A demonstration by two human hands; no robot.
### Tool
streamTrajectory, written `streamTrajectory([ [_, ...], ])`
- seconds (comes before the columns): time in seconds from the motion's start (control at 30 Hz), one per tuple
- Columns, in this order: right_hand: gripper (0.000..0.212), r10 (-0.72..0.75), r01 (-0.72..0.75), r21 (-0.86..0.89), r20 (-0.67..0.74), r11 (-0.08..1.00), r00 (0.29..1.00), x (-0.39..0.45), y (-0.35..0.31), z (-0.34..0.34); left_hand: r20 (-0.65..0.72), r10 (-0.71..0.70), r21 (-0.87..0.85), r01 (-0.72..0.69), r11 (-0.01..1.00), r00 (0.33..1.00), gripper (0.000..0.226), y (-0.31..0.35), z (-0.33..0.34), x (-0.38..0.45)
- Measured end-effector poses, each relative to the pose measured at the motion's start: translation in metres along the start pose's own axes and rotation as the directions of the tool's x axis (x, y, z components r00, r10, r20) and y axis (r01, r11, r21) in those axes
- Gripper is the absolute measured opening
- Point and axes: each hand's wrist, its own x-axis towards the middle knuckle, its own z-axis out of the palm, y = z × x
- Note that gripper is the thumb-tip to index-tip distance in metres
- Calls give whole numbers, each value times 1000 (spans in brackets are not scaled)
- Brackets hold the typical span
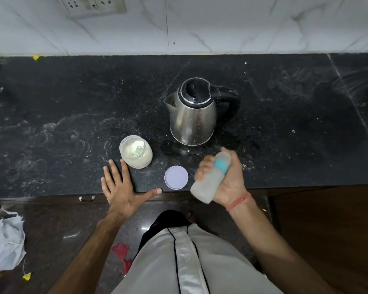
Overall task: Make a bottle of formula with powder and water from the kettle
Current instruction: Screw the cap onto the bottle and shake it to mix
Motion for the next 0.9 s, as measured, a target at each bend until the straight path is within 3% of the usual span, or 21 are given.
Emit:
streamTrajectory([
  [0.07, 43, 9, -10, -132, -7, 991, 1000, 0, -2, 2, 0, -3, -6, 3, 1000, 1000, 179, 1, -2, 0],
  [0.2, 43, -141, 140, 207, -10, 968, 990, 0, -20, 4, 20, -7, -18, 7, 1000, 1000, 179, 3, -4, -3],
  [0.33, 43, -87, 86, -85, -18, 993, 996, 1, -22, 6, 21, -3, -23, 4, 1000, 1000, 179, 3, -6, -2],
  [0.37, 42, -93, 91, -71, -16, 993, 996, 0, -22, 5, 24, -2, -24, 3, 1000, 1000, 179, 3, -6, -2],
  [0.47, 40, -127, 131, 192, -35, 972, 991, 3, -25, 4, 30, -10, -23, 11, 1000, 999, 180, 3, -5, -3],
  [0.6, 41, -49, 47, -54, -51, 997, 997, 8, -12, 4, 26, -6, -17, 6, 1000, 1000, 180, 2, -5, -1],
  [0.73, 39, -78, 84, 105, -60, 991, 995, 7, -12, 9, 26, -14, -19, 14, 1000, 1000, 180, 2, -3, -2],
  [0.83, 43, 27, -33, -130, -50, 991, 998, 6, 0, 12, 22, -12, -11, 13, 1000, 1000, 181, 1, -3, -1],
  [0.9, 43, 18, -25, -165, -46, 986, 999, 6, -2, 14, 18, -16, -9, 16, 1000, 1000, 180, 1, -3, -1],
])
